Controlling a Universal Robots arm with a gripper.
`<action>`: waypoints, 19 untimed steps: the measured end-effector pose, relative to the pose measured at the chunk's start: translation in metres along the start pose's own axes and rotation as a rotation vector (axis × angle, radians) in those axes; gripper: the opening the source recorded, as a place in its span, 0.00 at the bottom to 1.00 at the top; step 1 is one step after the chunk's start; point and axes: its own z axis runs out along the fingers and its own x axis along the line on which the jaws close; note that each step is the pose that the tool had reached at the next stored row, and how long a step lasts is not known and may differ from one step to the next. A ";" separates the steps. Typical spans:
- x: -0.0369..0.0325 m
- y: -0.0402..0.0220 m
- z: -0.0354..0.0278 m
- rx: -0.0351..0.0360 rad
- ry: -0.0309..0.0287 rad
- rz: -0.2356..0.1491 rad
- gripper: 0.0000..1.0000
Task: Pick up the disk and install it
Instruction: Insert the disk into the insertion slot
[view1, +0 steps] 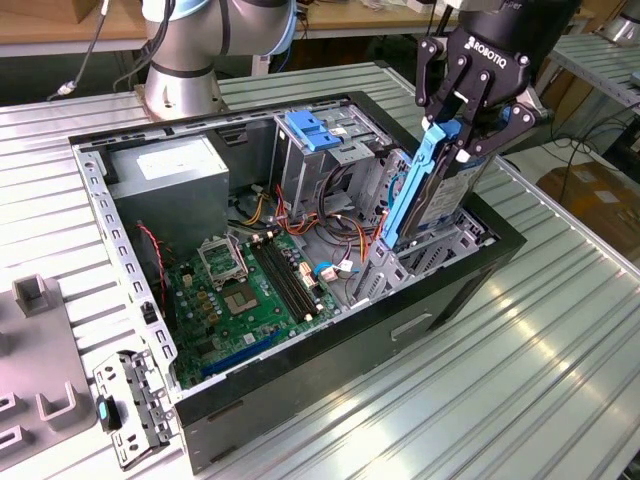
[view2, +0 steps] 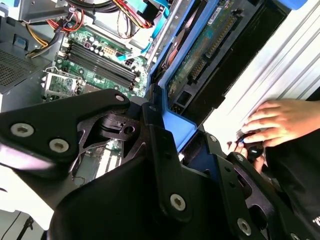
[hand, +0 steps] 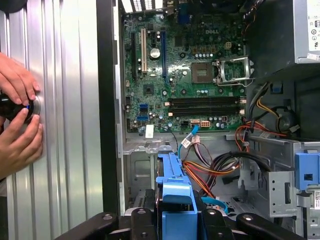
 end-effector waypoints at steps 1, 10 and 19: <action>0.0000 0.0000 0.0008 -0.0002 0.0001 0.000 0.37; -0.0003 -0.0001 0.0106 -0.0016 0.0000 0.000 0.37; -0.0003 -0.0002 0.0217 -0.0022 0.0001 0.000 0.37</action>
